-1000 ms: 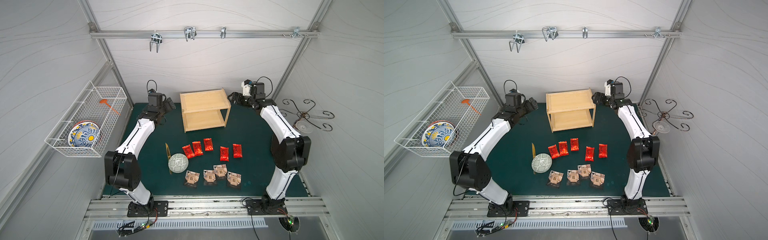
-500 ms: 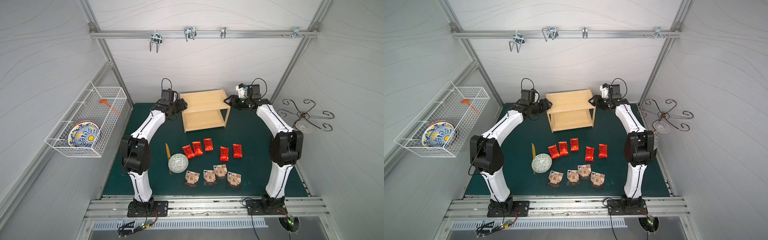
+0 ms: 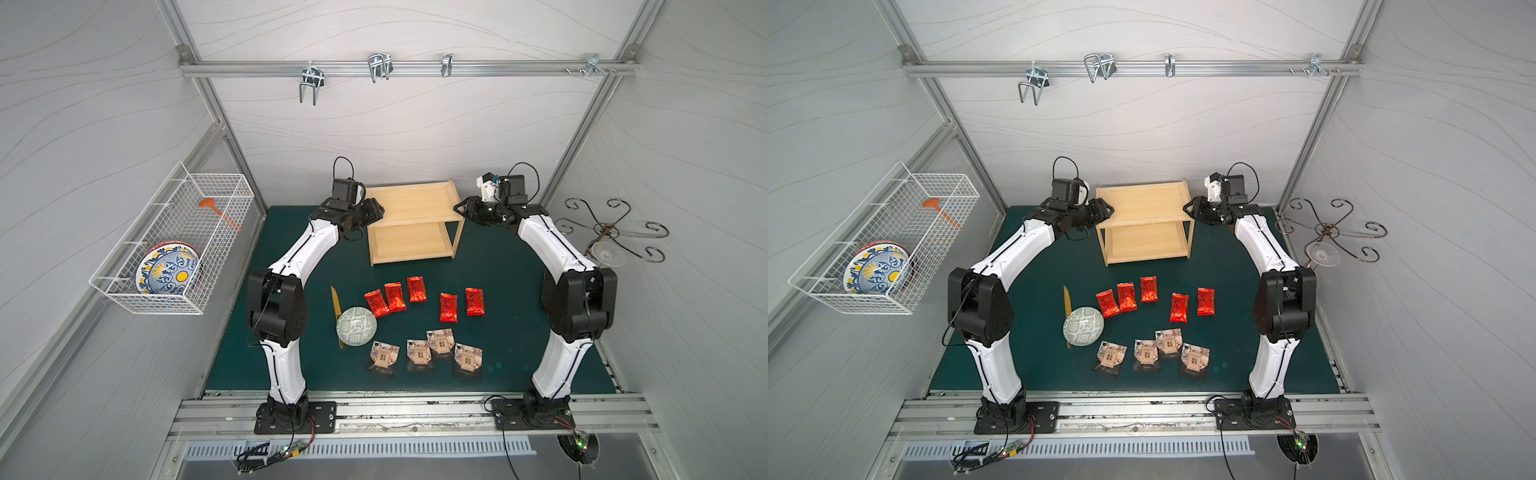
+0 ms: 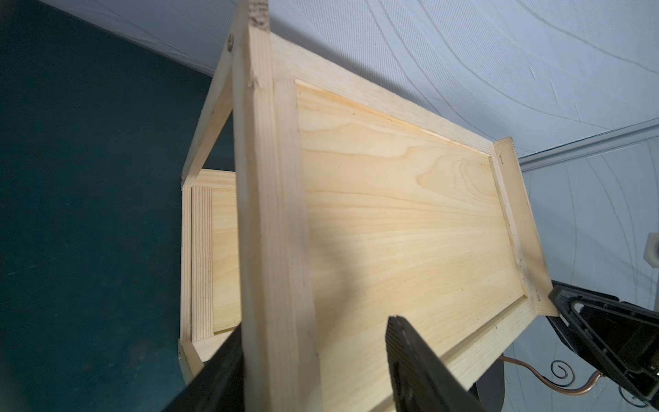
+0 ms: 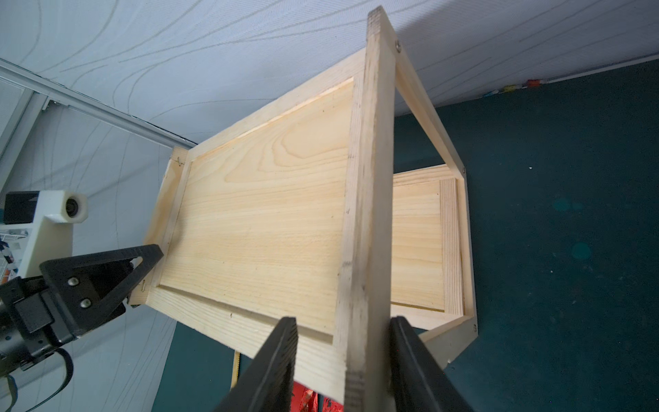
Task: Place the tea bags on the shelf by color
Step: Move the shelf to the center of the board.
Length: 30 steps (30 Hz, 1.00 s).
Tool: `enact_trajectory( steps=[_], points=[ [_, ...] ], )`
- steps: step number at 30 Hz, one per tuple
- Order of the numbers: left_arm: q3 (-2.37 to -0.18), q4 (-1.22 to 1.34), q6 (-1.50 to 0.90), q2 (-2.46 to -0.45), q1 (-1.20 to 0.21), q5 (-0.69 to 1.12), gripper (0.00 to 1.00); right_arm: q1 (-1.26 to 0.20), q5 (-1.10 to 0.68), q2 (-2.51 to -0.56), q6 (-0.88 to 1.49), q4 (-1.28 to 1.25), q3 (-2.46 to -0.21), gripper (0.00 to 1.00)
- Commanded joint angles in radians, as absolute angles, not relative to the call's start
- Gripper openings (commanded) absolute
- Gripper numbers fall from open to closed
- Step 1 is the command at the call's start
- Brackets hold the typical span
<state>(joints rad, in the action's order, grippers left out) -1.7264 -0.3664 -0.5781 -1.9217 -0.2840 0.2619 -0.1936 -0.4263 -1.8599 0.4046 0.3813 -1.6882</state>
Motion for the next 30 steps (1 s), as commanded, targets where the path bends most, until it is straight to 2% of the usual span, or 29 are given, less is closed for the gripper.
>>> enact_trajectory(
  steps=[1,20,26,30],
  points=[
    [-1.794,-0.354,-0.573,-1.951,-0.32,0.291,0.6,-0.196,-0.426,-1.776,0.408,0.355,-1.664,0.46],
    [-1.837,-0.39,-0.565,-1.982,-0.377,0.224,0.6,-0.136,-0.386,-1.673,0.407,0.342,-1.535,0.46],
    [-1.815,-0.391,-0.539,-1.946,-0.376,0.139,0.72,-0.133,-0.355,-1.672,0.395,0.359,-1.533,0.52],
    [-1.816,-0.415,-0.502,-1.915,-0.376,0.058,0.73,-0.137,-0.259,-1.651,0.362,0.441,-1.568,0.57]
  ],
)
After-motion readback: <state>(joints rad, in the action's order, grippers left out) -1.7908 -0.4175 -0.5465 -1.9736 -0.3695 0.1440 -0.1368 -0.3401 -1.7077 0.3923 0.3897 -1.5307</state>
